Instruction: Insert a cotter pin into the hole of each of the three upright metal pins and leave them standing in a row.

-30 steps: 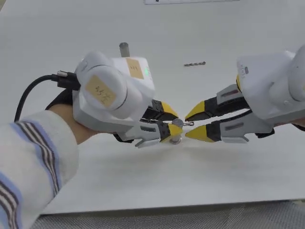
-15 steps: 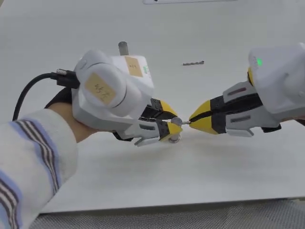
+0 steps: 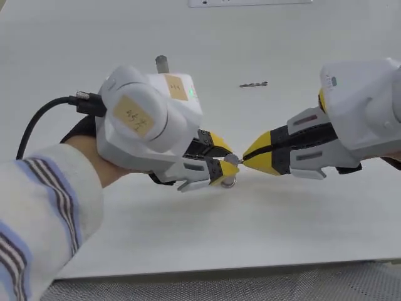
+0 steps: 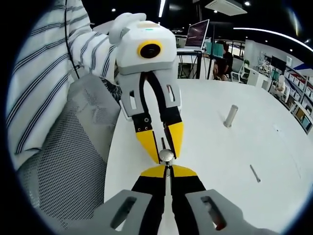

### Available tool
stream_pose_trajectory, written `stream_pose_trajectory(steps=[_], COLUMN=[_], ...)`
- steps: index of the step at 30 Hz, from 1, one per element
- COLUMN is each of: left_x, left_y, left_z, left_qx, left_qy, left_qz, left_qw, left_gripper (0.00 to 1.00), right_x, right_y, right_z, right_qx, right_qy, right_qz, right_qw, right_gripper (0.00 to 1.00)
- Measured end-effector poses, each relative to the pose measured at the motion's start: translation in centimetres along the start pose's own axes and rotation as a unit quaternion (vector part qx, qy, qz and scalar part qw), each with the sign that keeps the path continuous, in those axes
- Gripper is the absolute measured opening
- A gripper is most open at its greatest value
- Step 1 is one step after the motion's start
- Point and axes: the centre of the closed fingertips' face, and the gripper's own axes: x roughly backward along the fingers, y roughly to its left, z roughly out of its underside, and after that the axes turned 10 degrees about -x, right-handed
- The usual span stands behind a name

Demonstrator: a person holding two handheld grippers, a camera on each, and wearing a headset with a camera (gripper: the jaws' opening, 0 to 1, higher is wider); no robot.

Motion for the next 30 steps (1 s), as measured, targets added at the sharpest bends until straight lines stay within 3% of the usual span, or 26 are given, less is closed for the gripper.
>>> stream_pose_trajectory(steps=[10, 14, 20, 22, 30], left_x=[0.0, 0.6, 2.1, 2.7, 6.5], left_y=[-0.1, 0.1, 0.3, 0.6, -0.1], left_z=[0.0, 0.0, -0.6, -0.7, -0.8], left_qx=[0.005, -0.001, 0.013, 0.024, 0.083], left_qy=[-0.004, -0.006, -0.027, -0.036, -0.085], left_qz=[-0.003, -0.012, -0.034, -0.051, -0.088], left_qw=[1.0000, 0.9999, 0.9990, 0.9978, 0.9890], left_gripper=[0.10, 0.12, 0.30, 0.36, 0.58], right_x=[0.2, 0.6, 0.5, 0.4, 0.0], right_y=[-0.3, -0.4, -0.1, 0.0, 0.3], right_z=[0.2, 0.2, 0.4, 0.5, 0.4], right_qx=[-0.010, -0.019, -0.026, -0.031, -0.047], right_qy=[0.000, -0.005, -0.005, -0.005, -0.013], right_qz=[0.014, 0.020, 0.023, 0.026, 0.033], right_qw=[0.9998, 0.9996, 0.9994, 0.9992, 0.9983], right_gripper=[0.00, 0.06, 0.09, 0.11, 0.14])
